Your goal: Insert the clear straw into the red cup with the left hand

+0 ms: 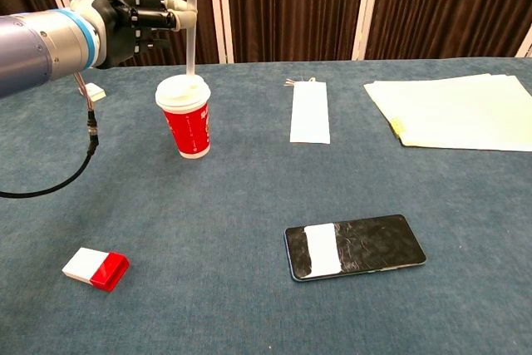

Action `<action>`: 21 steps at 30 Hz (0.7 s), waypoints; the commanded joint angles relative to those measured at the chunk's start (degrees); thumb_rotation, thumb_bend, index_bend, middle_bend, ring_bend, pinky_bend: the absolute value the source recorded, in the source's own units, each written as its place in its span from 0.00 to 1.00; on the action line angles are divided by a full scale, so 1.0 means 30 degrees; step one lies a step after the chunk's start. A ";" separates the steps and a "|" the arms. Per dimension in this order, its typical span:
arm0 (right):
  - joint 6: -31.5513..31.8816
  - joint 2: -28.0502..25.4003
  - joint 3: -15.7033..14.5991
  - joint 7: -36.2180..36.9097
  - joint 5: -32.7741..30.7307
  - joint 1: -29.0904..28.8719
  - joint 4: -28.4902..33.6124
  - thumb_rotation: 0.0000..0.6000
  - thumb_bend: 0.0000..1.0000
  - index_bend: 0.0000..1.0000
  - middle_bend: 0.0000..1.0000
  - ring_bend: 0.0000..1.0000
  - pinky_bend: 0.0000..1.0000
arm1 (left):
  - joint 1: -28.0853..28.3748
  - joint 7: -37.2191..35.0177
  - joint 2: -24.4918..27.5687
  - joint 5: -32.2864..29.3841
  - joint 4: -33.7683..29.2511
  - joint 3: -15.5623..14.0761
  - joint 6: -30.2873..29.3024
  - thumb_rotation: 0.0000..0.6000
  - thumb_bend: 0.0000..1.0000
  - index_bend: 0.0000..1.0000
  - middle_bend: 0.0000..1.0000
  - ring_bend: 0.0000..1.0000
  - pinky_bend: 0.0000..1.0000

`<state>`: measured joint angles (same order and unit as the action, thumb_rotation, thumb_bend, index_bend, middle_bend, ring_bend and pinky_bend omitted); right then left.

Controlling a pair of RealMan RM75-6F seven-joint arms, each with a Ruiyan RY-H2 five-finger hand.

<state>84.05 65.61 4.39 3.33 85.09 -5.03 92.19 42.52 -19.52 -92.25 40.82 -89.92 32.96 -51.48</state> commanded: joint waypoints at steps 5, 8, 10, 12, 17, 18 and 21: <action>-0.0031 -0.0016 -0.0001 0.0027 -0.0022 -0.0003 0.0010 1.00 0.13 0.00 0.00 0.00 0.00 | 0.0074 -0.0154 -0.0154 0.0046 0.0236 -0.0193 0.0073 1.00 0.44 0.56 0.06 0.00 0.00; -0.0028 -0.0020 -0.0005 0.0045 -0.0016 0.0002 0.0017 1.00 0.12 0.00 0.00 0.00 0.00 | 0.0104 -0.0160 -0.0202 0.0096 0.0342 -0.0279 0.0066 1.00 0.44 0.56 0.06 0.00 0.00; -0.0040 -0.0030 -0.0007 0.0044 -0.0028 0.0003 0.0042 1.00 0.12 0.00 0.00 0.00 0.00 | 0.0114 -0.0235 -0.0229 0.0139 0.0432 -0.0304 0.0096 1.00 0.44 0.56 0.06 0.00 0.00; -0.0036 -0.0029 -0.0006 0.0038 -0.0029 0.0005 0.0041 1.00 0.12 0.00 0.00 0.00 0.00 | 0.0117 -0.0293 -0.0245 0.0181 0.0517 -0.0321 0.0107 1.00 0.44 0.56 0.06 0.00 0.00; -0.0052 -0.0030 -0.0005 0.0026 -0.0037 0.0000 0.0044 1.00 0.12 0.00 0.00 0.00 0.00 | 0.0161 -0.0332 -0.0196 0.0369 0.0826 -0.0470 0.0350 1.00 0.44 0.56 0.06 0.00 0.00; -0.0054 -0.0028 -0.0005 0.0025 -0.0042 0.0001 0.0042 1.00 0.13 0.00 0.00 0.00 0.00 | 0.0162 -0.0353 -0.0196 0.0389 0.0922 -0.0507 0.0402 1.00 0.44 0.56 0.06 0.00 0.00; -0.0063 -0.0026 -0.0002 0.0024 -0.0057 0.0001 0.0043 1.00 0.13 0.00 0.00 0.00 0.00 | 0.0153 -0.0362 -0.0201 0.0449 0.1163 -0.0677 0.0565 1.00 0.44 0.56 0.06 0.00 0.00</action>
<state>83.85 65.53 4.38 3.40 84.91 -5.03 92.32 42.98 -20.63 -92.86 42.08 -86.61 31.10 -49.94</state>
